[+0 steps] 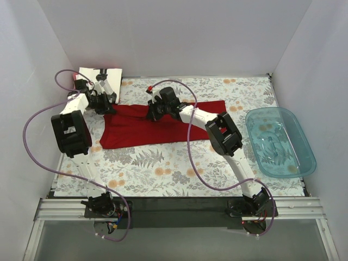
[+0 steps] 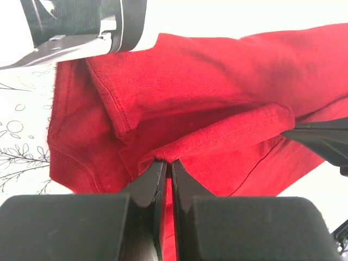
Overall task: Fold and stack the t-shirts
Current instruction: Fold the tshirt
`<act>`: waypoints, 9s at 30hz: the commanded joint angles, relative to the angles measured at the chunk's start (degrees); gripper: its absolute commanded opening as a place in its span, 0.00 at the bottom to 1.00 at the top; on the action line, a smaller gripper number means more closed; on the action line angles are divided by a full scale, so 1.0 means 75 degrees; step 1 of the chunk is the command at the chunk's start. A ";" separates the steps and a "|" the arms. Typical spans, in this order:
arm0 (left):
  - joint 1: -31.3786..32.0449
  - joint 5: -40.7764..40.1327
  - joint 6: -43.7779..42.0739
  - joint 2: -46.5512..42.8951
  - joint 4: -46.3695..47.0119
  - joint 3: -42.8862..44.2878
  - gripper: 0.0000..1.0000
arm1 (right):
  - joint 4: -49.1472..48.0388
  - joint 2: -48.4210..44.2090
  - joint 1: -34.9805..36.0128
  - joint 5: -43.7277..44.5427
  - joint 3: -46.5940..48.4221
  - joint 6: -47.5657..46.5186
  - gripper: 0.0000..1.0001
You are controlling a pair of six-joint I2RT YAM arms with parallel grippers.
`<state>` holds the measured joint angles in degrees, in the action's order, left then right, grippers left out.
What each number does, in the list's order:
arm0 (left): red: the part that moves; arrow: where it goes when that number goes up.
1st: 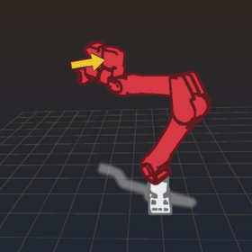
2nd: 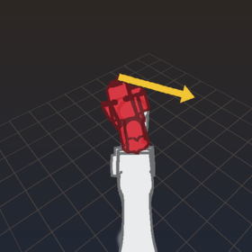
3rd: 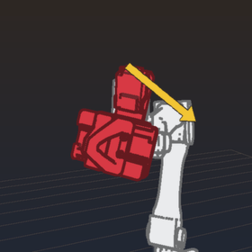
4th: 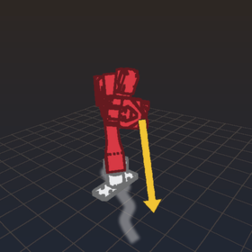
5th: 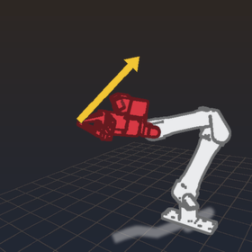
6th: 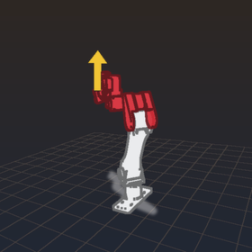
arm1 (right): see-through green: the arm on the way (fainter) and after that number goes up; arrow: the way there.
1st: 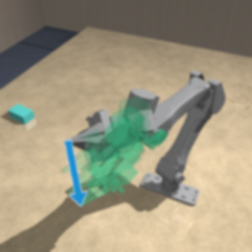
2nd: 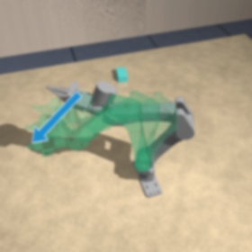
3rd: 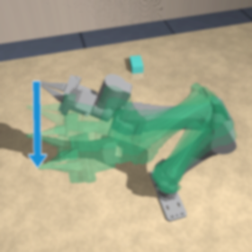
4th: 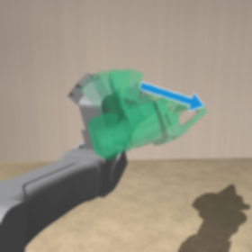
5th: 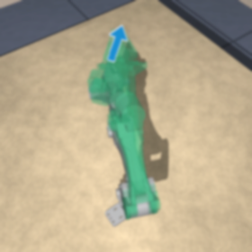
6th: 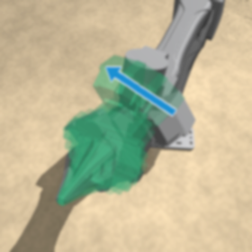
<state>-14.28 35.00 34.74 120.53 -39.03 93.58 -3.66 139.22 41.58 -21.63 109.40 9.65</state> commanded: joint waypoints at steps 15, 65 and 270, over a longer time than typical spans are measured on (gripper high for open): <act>0.0029 -0.0553 -0.0495 -0.2219 -0.0808 -0.1976 0.00 | -0.0368 -0.1441 -0.0037 -0.0690 -0.1392 0.0061 0.01; 0.2350 -0.3237 0.0419 -0.1750 0.0176 -0.3090 0.31 | 0.5703 -0.2249 -0.2673 0.2005 -0.2971 -0.4779 0.47; 0.6825 0.0043 -0.5757 -0.8465 0.1667 -0.9010 0.00 | 0.0404 -0.8859 0.3174 0.1103 -0.9971 -0.6198 0.01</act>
<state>35.66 33.41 -8.47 58.28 -21.69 22.26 -2.94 75.16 65.28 -11.46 31.55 -38.54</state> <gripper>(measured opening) 0.068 0.022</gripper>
